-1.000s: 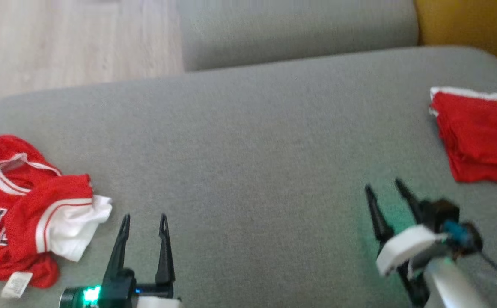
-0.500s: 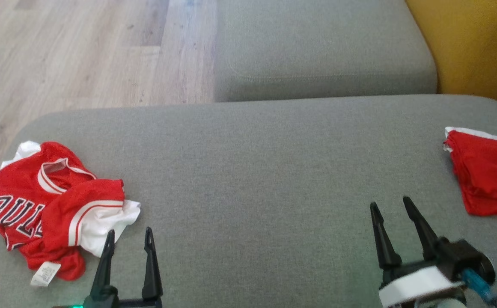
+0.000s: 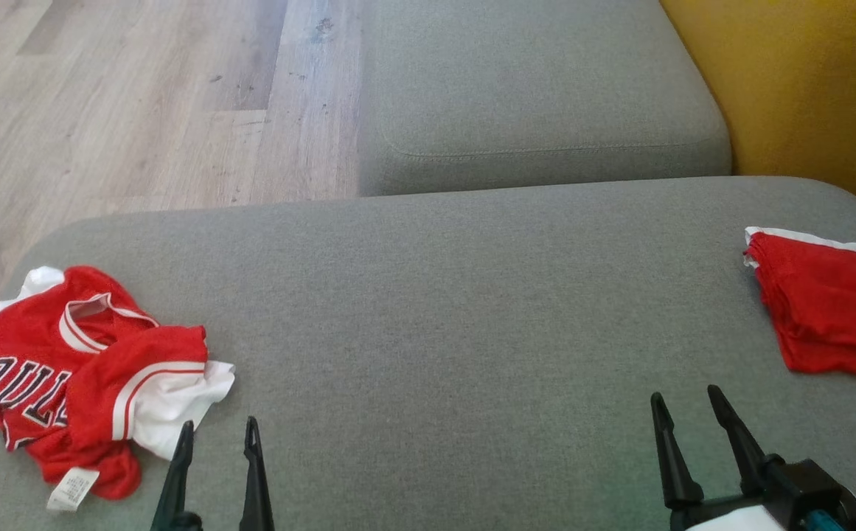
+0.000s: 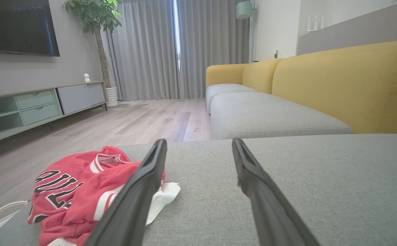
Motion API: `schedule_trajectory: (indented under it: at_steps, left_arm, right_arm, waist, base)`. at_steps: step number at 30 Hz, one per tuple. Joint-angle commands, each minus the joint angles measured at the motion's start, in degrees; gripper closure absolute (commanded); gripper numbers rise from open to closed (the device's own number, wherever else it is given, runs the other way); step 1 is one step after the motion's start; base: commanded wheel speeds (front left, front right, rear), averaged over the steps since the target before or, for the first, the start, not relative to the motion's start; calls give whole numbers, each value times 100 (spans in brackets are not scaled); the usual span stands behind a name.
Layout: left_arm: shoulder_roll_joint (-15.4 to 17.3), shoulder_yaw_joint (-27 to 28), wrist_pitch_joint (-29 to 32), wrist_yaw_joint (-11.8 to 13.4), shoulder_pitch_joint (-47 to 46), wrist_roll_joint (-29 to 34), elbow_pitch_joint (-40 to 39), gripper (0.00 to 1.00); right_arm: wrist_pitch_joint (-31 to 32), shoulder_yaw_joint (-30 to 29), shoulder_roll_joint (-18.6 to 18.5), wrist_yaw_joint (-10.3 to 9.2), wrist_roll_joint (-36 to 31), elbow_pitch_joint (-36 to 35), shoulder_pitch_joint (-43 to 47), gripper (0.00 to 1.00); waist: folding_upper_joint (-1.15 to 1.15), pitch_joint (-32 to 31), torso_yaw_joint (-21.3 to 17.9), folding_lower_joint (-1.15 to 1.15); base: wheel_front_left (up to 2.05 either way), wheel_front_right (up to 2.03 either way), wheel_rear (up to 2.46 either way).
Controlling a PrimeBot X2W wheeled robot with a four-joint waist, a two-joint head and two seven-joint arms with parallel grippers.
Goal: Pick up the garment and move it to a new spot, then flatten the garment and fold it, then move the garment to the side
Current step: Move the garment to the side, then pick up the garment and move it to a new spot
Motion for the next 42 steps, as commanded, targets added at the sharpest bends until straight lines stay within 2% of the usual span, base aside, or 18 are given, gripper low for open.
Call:
schedule_trajectory:
  at_steps: [1, 20, 25, 35, 42]
  left_arm:
    - [-46, 206, -30, -31, -187, 69, -130, 0]
    - [-53, 231, -30, -67, -235, 157, 53, 0]
    - [-49, 230, -30, -89, -277, 222, 67, 0]
    - [45, 416, -31, -50, -152, 237, -2, 0]
    - [141, 613, -31, -13, 0, 223, -129, 0]
  right_arm:
    - [-77, 89, -26, 21, -33, -195, -191, 0]
    - [-77, 44, -21, 21, 20, -147, -138, 0]
    - [-77, 48, -21, 21, 3, -151, -73, 0]
    - [-78, 284, -21, 21, 130, -145, -140, 0]
    - [-78, 385, -21, 21, 190, -118, -214, 0]
  waist:
    - [0, 4, -8, 0]
    - [0, -49, 42, 0]
    - [0, -56, 365, 0]
    - [0, -24, 1311, 0]
    - [0, 10, 1711, 0]
  base:
    - [0, 0, 0]
    - [0, 0, 0]
    - [0, 0, 0]
    - [0, 0, 0]
    - [0, 0, 0]
